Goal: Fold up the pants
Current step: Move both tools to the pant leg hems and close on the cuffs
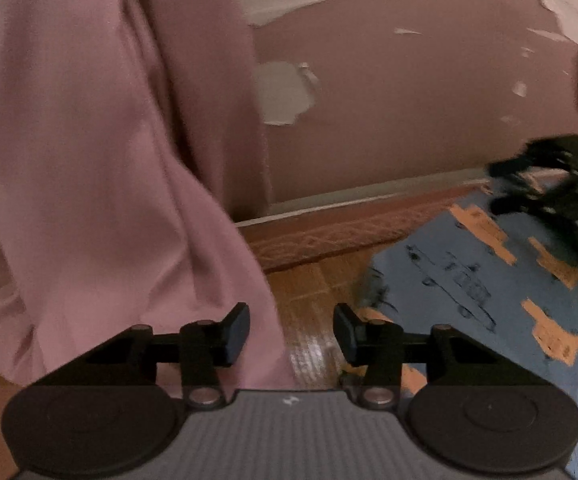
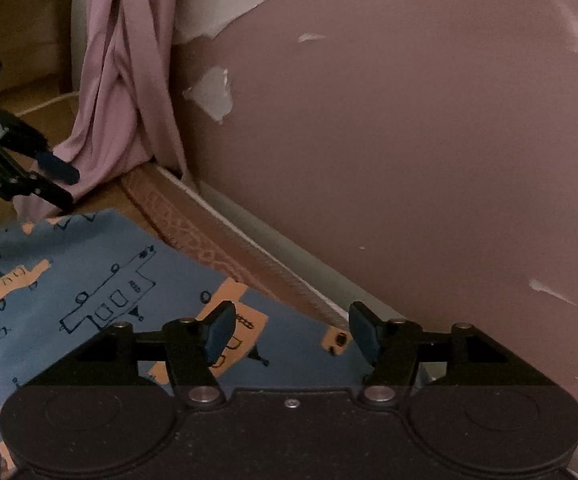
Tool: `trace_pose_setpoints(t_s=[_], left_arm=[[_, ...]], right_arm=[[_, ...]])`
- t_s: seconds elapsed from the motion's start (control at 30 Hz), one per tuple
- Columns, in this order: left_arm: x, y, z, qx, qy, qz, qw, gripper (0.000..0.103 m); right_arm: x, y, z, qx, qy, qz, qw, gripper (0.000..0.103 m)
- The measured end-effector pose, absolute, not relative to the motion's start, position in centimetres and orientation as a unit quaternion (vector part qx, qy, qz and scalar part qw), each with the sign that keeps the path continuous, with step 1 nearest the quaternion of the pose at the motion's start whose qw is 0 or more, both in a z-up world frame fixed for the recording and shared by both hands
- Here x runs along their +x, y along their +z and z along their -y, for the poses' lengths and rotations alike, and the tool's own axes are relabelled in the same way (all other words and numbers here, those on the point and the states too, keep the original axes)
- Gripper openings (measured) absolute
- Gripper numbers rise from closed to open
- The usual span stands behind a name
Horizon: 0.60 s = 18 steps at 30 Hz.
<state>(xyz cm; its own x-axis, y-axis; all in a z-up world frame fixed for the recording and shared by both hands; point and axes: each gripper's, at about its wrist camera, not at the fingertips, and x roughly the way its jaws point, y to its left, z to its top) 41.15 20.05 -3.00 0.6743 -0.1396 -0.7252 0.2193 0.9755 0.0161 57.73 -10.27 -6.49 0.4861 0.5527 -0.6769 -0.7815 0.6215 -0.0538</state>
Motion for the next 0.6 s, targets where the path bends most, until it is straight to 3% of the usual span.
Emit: trace_pose_setpoints(t_s=[0.23,0.4,0.6], left_arm=[[40.2,-4.5,-16.4,0.117,-0.138,-0.408,0.895,0.05],[39.6,-4.8,-13.4,0.179,-0.145,-0.4,0.887,0.048],[39.9,-4.8,-12.9,0.179,-0.144,-0.411,0.882,0.049]], right_arm=[[57.9,-7.5,9.8,-0.178,0.379,-0.333,0.845,0.066],[57.6,-8.0,10.8,-0.178,0.366,-0.337,0.849,0.076],[57.4,-8.1,11.4,-0.176,0.368,-0.336,0.849,0.077]])
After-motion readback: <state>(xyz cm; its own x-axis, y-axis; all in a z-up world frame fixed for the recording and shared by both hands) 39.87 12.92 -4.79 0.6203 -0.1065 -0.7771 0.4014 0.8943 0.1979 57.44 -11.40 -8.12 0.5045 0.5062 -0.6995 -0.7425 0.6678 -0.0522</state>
